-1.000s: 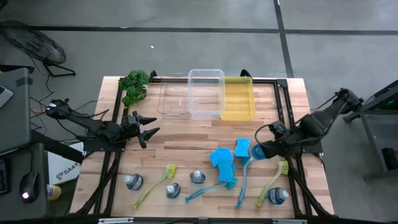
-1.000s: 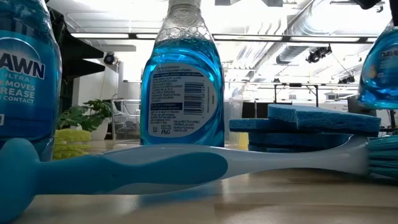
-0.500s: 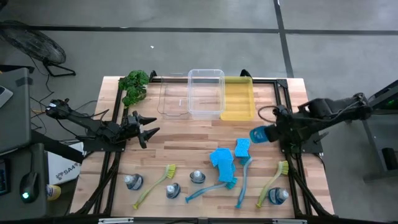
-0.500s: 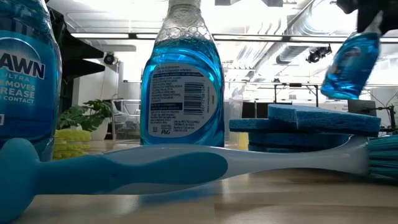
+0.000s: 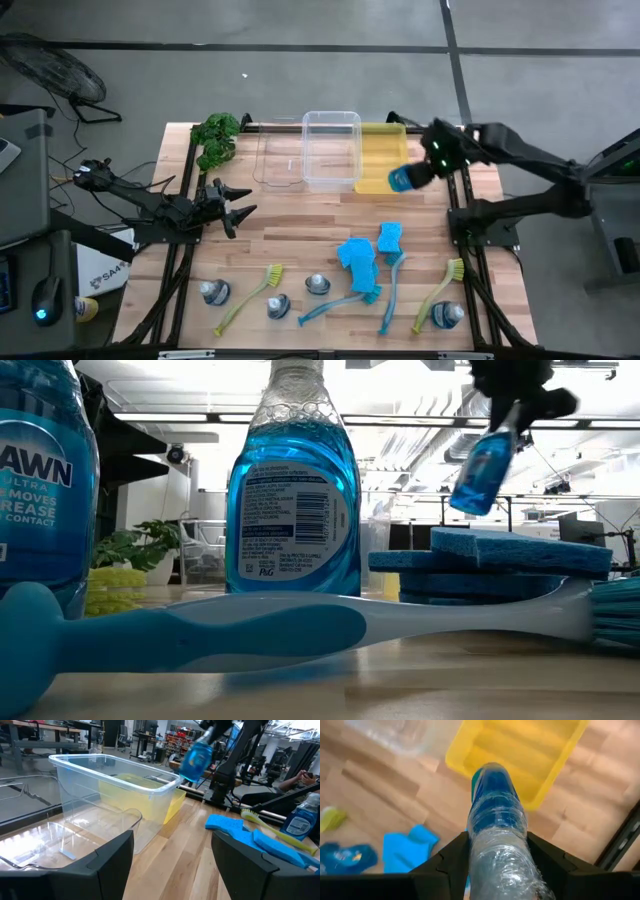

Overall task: Pick & Place Kitchen Sink Supplies
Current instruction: Put the dishwashing liquid into the yellow bin

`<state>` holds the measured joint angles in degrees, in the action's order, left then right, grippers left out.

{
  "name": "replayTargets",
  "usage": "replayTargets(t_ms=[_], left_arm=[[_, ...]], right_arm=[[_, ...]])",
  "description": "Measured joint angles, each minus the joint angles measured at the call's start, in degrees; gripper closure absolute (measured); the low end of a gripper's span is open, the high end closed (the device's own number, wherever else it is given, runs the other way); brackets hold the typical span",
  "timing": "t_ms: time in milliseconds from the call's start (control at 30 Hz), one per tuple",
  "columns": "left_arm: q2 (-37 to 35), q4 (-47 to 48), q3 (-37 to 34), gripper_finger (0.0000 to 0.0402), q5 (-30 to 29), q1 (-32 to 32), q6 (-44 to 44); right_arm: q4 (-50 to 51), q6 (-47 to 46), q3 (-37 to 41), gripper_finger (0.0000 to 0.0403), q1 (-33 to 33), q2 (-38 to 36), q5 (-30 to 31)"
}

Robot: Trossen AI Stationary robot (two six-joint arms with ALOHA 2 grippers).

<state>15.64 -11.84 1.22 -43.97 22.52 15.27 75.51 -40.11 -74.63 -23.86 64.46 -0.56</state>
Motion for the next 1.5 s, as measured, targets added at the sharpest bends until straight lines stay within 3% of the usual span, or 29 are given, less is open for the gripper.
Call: replayTargets(t_ms=[400,900,1100,1267,1500], left_arm=[[0.0,0.0,0.0,0.0138,0.0,0.0,0.0],[0.0,0.0,0.0,0.0138,0.0,0.0,0.0],[0.0,0.0,0.0,0.0138,0.0,0.0,0.0],[0.0,0.0,0.0,0.0138,0.0,0.0,0.0],[0.0,0.0,0.0,0.0138,0.0,0.0,0.0]], right_arm=[[-0.1,11.6,-15.2,0.0242,-15.1,19.6,-1.4],[0.0,20.2,-29.6,0.0242,-22.7,42.2,-1.9],[4.4,19.8,-30.3,0.0242,-24.5,45.8,-1.2],[7.4,19.7,-30.3,0.0242,-26.1,46.0,3.9],[7.2,19.6,-29.7,0.0242,-28.1,46.0,3.0]])
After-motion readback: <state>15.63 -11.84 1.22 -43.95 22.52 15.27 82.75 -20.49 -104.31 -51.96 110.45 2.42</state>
